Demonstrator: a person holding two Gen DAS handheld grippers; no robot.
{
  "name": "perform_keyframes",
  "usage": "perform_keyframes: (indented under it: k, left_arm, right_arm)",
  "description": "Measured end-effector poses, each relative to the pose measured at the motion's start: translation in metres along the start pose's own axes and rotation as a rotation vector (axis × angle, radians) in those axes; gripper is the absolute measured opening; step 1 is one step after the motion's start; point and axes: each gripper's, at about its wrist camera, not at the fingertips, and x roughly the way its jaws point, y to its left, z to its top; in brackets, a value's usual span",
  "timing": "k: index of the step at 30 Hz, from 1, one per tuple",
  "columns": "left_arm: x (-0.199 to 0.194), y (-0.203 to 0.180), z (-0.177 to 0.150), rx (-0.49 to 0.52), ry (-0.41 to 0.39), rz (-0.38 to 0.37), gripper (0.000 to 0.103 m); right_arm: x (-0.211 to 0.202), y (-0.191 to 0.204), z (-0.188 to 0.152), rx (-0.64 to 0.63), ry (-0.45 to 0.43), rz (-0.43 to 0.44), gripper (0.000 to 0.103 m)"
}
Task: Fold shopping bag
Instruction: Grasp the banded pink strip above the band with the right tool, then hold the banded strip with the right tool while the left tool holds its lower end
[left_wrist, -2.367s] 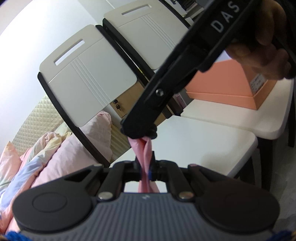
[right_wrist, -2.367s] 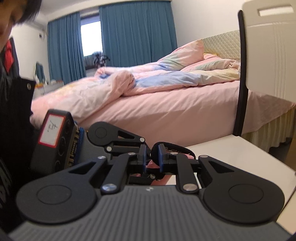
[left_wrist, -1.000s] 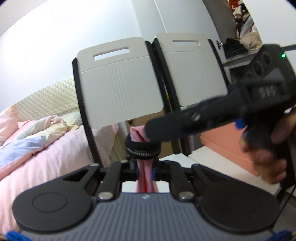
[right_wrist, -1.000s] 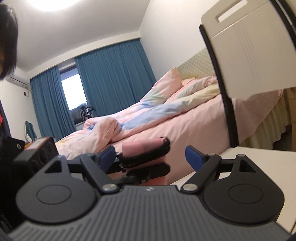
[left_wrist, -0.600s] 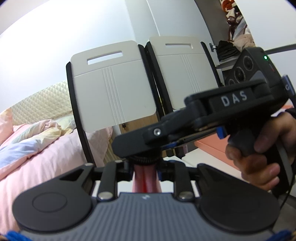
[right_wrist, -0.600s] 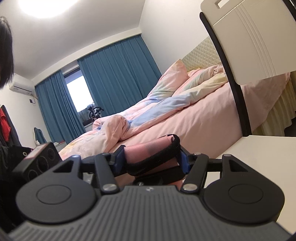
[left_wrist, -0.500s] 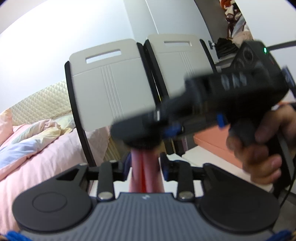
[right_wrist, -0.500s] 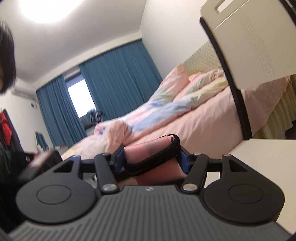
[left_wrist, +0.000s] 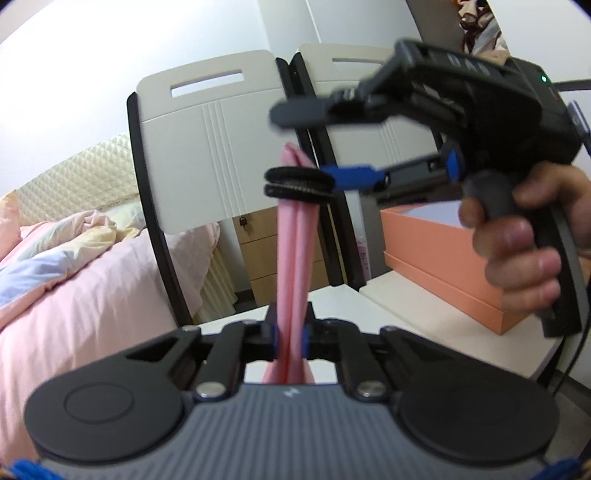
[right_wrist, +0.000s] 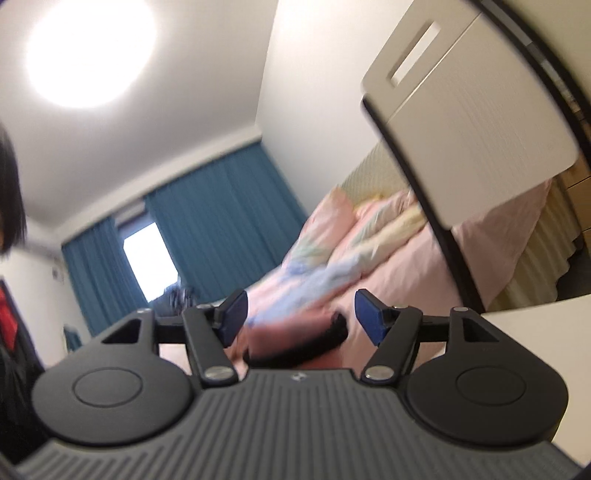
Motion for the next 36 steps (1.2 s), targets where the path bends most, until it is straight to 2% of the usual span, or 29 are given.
perform_keyframes:
  k: [2, 6, 11, 15, 19, 21, 36]
  left_arm:
    - [0.0, -0.001, -0.001, 0.008, 0.003, -0.002, 0.012]
    - [0.001, -0.003, -0.001, 0.017, 0.005, -0.009, 0.012]
    - [0.002, -0.001, 0.0, 0.005, 0.012, -0.013, 0.012]
    - [0.003, 0.003, 0.001, -0.019, 0.021, -0.014, 0.012]
    - [0.003, 0.004, 0.002, -0.028, 0.024, -0.013, 0.013]
    - [0.003, 0.004, 0.002, -0.028, 0.024, -0.013, 0.013]
    - [0.003, 0.002, 0.003, -0.023, 0.024, -0.024, 0.012]
  right_arm:
    - [-0.003, -0.002, 0.003, 0.019, -0.028, -0.006, 0.067]
    - [0.004, 0.001, 0.0, 0.002, 0.011, 0.003, 0.067]
    - [0.01, 0.011, -0.003, -0.083, 0.033, -0.022, 0.067]
    - [0.012, 0.026, -0.007, -0.225, 0.012, -0.053, 0.067]
    - [0.016, 0.032, -0.011, -0.296, 0.02, -0.074, 0.059]
    - [0.016, 0.033, -0.011, -0.305, 0.022, -0.078, 0.056]
    - [0.012, 0.026, -0.014, -0.277, 0.031, -0.105, 0.057]
